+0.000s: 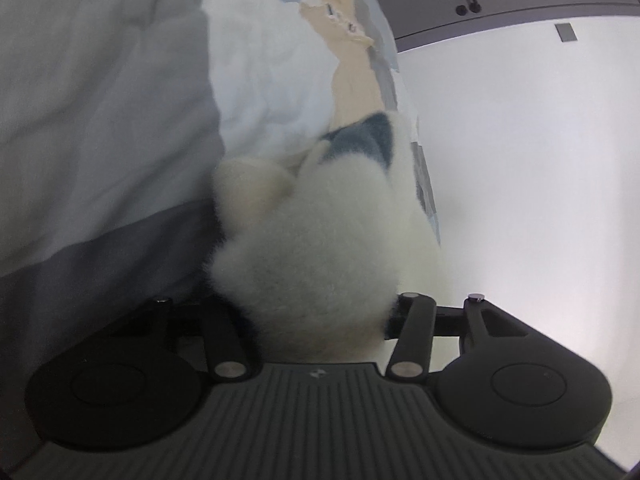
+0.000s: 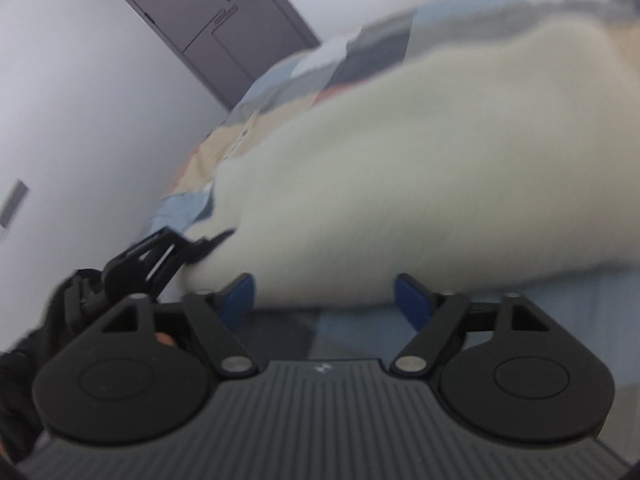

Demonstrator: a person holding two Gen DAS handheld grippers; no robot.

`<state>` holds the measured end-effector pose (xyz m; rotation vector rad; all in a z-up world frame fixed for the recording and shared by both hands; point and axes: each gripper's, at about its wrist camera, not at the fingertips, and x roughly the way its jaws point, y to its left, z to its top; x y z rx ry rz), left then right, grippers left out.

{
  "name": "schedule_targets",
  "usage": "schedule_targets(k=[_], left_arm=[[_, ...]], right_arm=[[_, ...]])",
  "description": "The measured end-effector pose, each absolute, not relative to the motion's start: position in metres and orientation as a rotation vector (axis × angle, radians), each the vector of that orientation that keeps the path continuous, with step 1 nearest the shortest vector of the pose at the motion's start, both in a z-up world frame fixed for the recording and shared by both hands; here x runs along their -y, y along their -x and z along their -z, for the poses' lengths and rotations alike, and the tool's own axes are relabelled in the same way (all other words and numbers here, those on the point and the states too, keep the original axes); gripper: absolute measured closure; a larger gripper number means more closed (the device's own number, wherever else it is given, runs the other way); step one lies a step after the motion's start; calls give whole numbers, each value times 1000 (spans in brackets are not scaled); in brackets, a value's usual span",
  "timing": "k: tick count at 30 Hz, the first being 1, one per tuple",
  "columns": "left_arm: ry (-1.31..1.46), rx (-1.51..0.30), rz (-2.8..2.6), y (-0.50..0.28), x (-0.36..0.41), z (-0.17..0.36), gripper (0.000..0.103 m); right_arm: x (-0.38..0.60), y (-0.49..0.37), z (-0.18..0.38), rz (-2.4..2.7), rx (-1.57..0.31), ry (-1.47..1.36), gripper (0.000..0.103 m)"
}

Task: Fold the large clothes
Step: 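Grasp the blanket edge with the left gripper while the right gripper grasps beside it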

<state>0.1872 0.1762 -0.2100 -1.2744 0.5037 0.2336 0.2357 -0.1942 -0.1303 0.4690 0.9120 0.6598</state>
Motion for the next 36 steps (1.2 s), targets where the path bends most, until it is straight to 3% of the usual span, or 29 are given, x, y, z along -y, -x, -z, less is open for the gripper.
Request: schedule_targets(k=[4,5,6,17,21,29,36], left_arm=[[1281,-500,-219,-190,-178,212,47],[1284,-499,-217,-190,-179,213,47],[1286,-499,-216,-189,-178,212,47],[1297,-506,-199,-196,-182,214,47],[1302,-509,-192,-200,-183,216,47],[1276,-493,-182,-203,-182,214,46],[1238,-462,-153,-197,-178,208,47]], right_arm=[[200,-252,160,-670,-1051,-716,14],[203,-256,168,-663,-1073,-785,4],[207,-257,176,-648,-1085,-853,0],[263,-267,193,-354,-914,-1223,1],[286,-261,196,-205,-846,-1268,11],[265,-273,196,-215,-815,-1173,12],[285,-265,178,-241,-798,-1104,50]])
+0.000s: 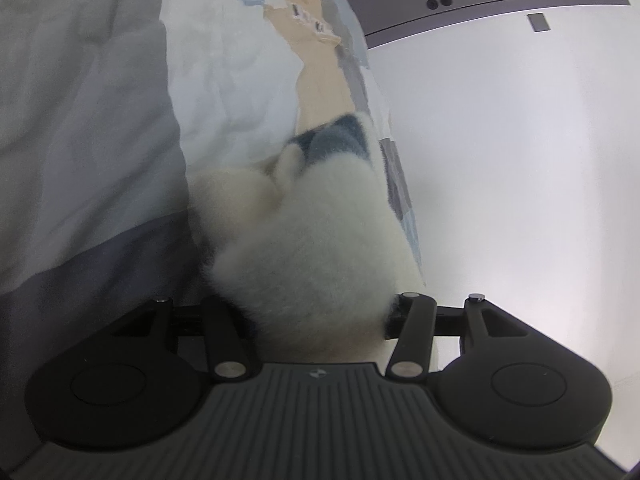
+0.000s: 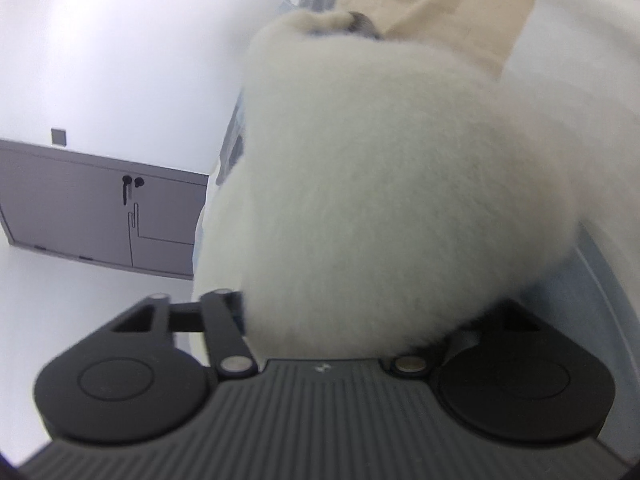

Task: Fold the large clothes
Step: 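Grasp the blanket edge with the left gripper while the right gripper grasps beside it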

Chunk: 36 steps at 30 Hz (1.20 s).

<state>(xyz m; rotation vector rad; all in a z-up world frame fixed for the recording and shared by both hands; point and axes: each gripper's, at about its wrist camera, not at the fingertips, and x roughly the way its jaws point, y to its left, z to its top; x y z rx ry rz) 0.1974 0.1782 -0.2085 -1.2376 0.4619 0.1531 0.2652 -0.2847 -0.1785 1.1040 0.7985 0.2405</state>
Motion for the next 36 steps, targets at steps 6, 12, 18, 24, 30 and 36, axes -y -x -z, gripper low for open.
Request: schedule_targets(k=[6,12,18,24,30,36], left_arm=[[1187,-420,-102,-175,-170,191,47],[1123,-421,-46,-144,-153,166,47],[1147,-422,1,-124,-138,150,47],[1096,-414,51,-129,-106,112,47],[1048,-405,137,-171,-66,62,47],[1022,-376,228,-235,-21,20,47]], right_arm=[[289,-244,147,-270,-731,-954,57],[313,-220,125,-301,-676,-948,57],[325,-201,102,-321,-644,-940,57],[358,-196,71,-335,-620,-962,57],[402,-210,30,-324,-590,-983,57],[447,-247,-21,-316,-487,-983,57]])
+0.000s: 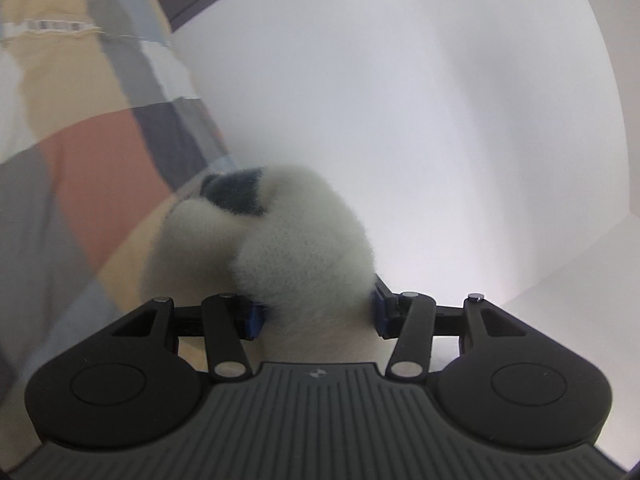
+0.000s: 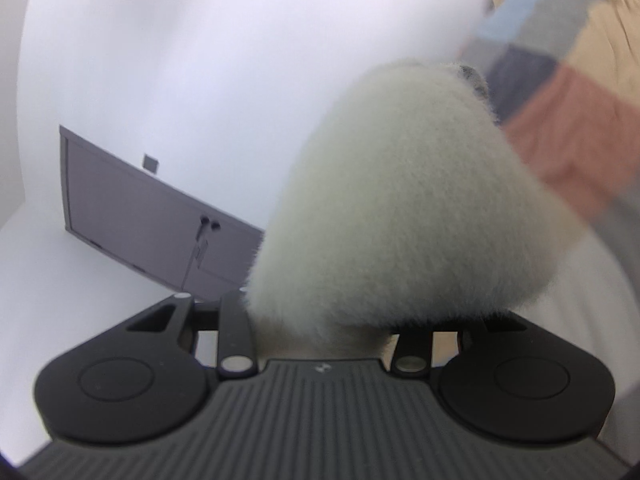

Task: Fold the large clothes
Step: 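Grasp the blanket edge with the left gripper while the right gripper grasps beside it, then fold the held edge over the blanket and open both grippers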

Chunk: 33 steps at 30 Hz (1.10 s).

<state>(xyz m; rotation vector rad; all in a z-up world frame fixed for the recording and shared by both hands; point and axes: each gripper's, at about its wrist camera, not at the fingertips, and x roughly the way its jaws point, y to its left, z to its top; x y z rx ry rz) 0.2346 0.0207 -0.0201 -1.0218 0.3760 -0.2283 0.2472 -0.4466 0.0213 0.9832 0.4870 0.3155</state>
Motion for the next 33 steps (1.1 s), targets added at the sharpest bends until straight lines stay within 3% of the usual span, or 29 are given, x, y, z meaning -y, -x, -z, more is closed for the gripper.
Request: schedule_targets(k=[8,16,21,25,33], left_arm=[[986,-359,317,-349,39,18,47],[862,-461,308,-440,79,92,47],[814,-539,318,-453,86,157,47],[751,-508,384,-440,91,178,47],[797,-534,401,-420,80,223,42]], right_arm=[[501,-327,-42,-263,-378,-985,57],[533,-398,31,-190,-412,-966,57],[546,-406,106,-124,-485,-1021,57],[556,-390,160,-91,-473,-1119,57],[549,-352,211,-122,-403,-1094,51]])
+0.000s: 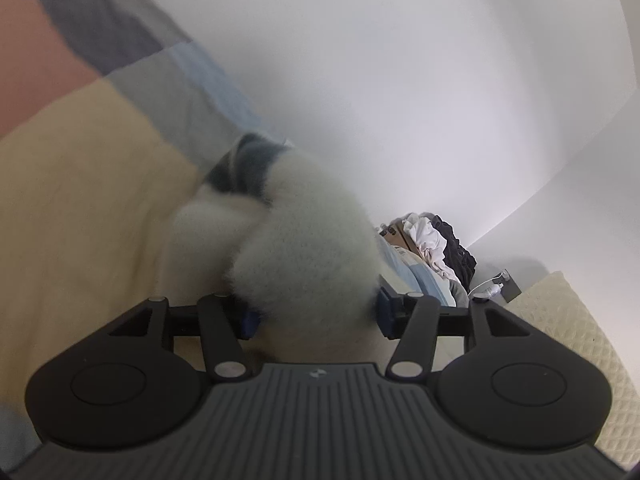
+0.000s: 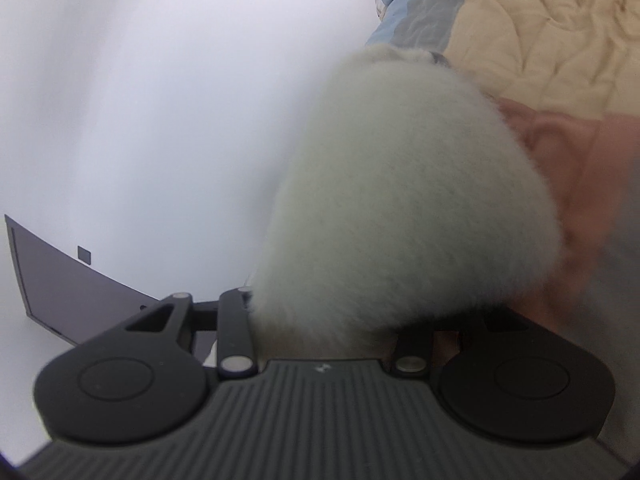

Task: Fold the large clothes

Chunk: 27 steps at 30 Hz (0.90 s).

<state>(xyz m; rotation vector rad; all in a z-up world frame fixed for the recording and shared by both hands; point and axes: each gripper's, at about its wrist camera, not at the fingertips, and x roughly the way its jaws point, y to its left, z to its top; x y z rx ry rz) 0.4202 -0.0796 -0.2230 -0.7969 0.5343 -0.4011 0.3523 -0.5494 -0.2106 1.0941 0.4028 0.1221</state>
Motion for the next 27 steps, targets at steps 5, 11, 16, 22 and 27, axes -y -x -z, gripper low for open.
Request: schedule_targets(k=[5,11,16,22,27], left_arm=[[783,-569,389,-413,75,226,40],[639,-614,346,-383,78,195,32],[538,-596,290,-333,76,148,32],[386,-500,304,-273,93,60,30],[314,-403,338,-215,108,-16,29]], right_arm=[[546,-347,213,-111,-422,-1102,47],[552,-322,203,-77,-470,-1103,45],[551,-279,177,-72,-501,-1064,45],[541,-235,90,-147,-408,-911,45],[514,-194,-2,-204,-289,-707,45]])
